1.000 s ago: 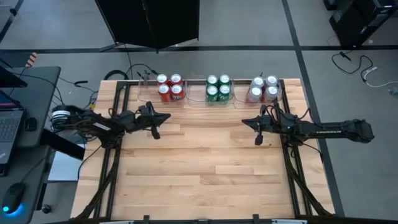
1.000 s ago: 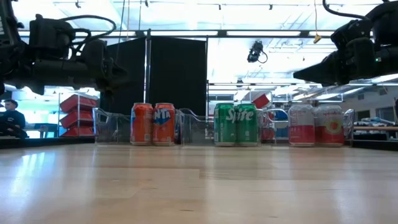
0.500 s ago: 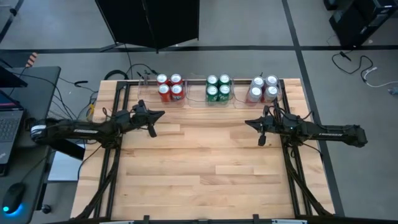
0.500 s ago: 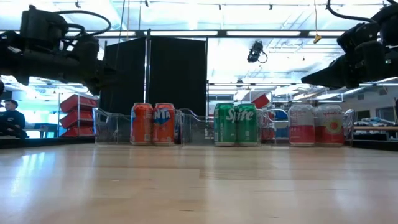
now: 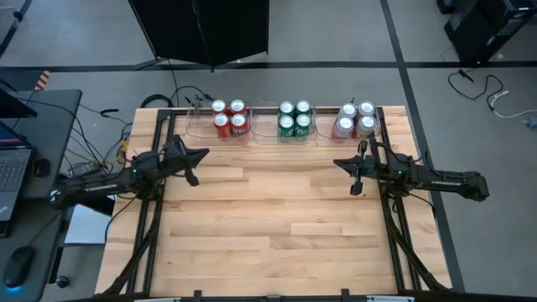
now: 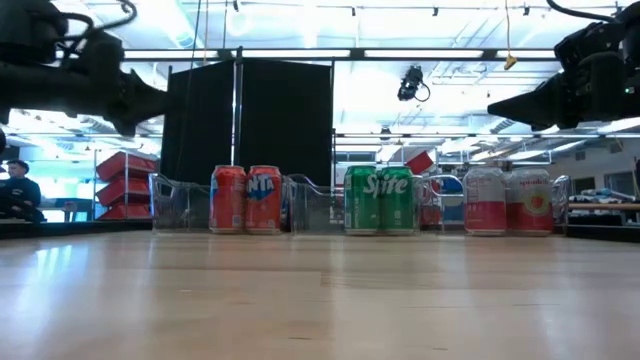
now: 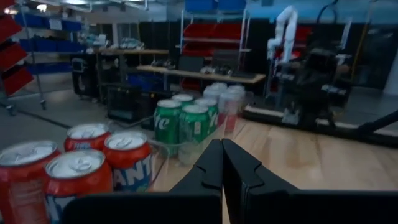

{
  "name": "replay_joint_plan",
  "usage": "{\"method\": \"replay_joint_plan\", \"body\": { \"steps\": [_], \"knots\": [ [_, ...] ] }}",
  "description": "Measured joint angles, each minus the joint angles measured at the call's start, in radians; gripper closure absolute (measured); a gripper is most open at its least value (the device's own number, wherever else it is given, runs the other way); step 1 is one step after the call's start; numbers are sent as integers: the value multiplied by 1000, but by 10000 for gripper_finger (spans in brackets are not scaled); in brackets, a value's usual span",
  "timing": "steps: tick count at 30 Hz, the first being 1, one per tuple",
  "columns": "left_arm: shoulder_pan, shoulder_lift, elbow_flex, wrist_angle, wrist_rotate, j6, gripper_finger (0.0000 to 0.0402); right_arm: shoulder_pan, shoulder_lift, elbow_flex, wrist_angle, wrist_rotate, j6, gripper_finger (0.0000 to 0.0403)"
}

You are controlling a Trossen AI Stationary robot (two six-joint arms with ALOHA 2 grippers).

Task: Sort soda cans
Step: Return to Home Position

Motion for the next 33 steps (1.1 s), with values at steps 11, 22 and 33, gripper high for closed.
{"method": "replay_joint_plan", "body": {
  "steps": [11, 22, 33],
  "knots": [
    [-46, -167, 0, -174, 84, 4, 401, -29, 1, 0, -12, -66, 35, 403],
    [-46, -167, 0, -219, 164, -38, 401, -135, 76, 0, -20, -109, 96, 403],
    [-46, -167, 0, -215, 103, -5, 395, -193, 143, 0, -13, -113, 169, 403]
  ]
}}
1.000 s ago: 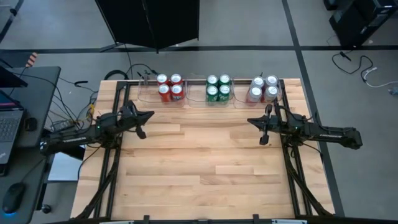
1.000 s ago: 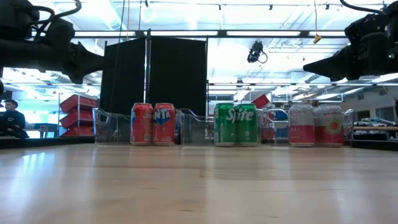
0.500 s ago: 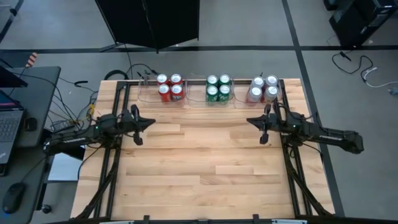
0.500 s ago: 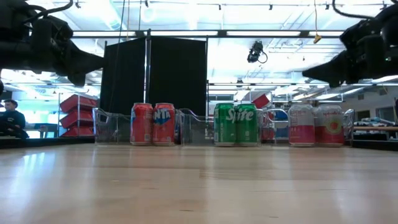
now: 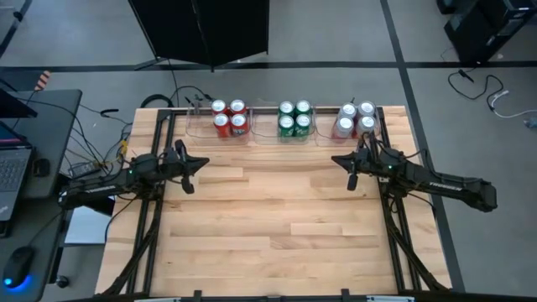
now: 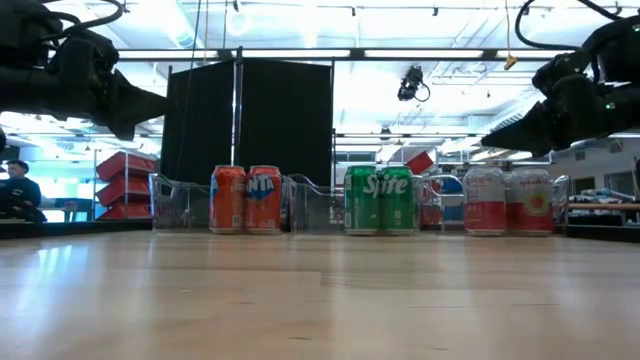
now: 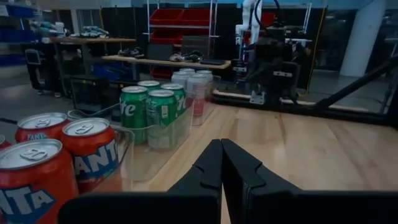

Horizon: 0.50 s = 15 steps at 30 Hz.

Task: Sort soda cans
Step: Return to Home Position

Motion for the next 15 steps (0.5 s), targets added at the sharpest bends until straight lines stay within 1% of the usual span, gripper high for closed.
{"method": "replay_joint_plan", "body": {
  "steps": [2, 4, 10, 15],
  "knots": [
    [0, 0, 0, 0, -1, 22, 395, 0, -11, 0, -4, -14, -22, 403],
    [0, 0, 0, -1, -2, 25, 395, -3, -42, 0, -4, -21, -9, 403],
    [3, 0, 0, -2, -6, 28, 394, -3, -200, 1, -7, -28, -29, 403],
    [38, 0, 0, -3, -12, 18, 394, -6, -193, 0, -8, -5, -30, 403]
  ]
}}
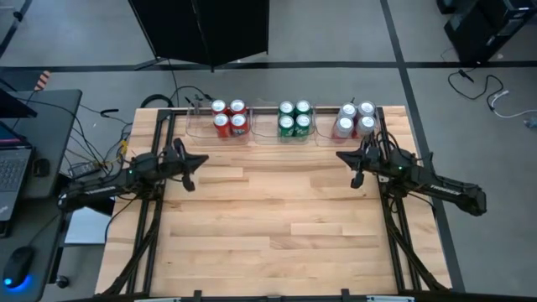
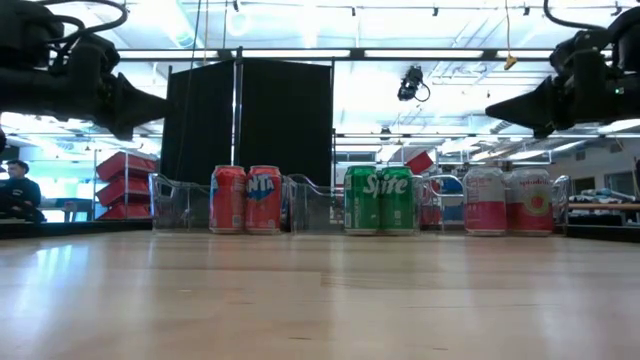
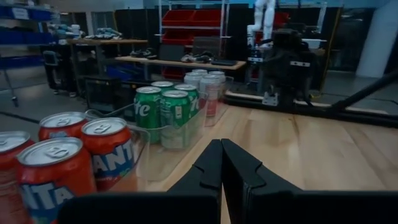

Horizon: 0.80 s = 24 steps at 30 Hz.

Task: Sort soda cans
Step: Return to Home Position

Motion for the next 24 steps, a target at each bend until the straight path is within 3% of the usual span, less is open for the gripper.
{"method": "replay_joint_plan", "body": {
  "steps": [11, 24],
  "knots": [
    [13, 6, 0, 23, -7, -13, 394, 7, 2, 0, 8, -1, 161, 402],
    [13, 6, 0, 117, -3, -12, 394, 7, 2, 0, 12, -4, 166, 398]
  ]
}}
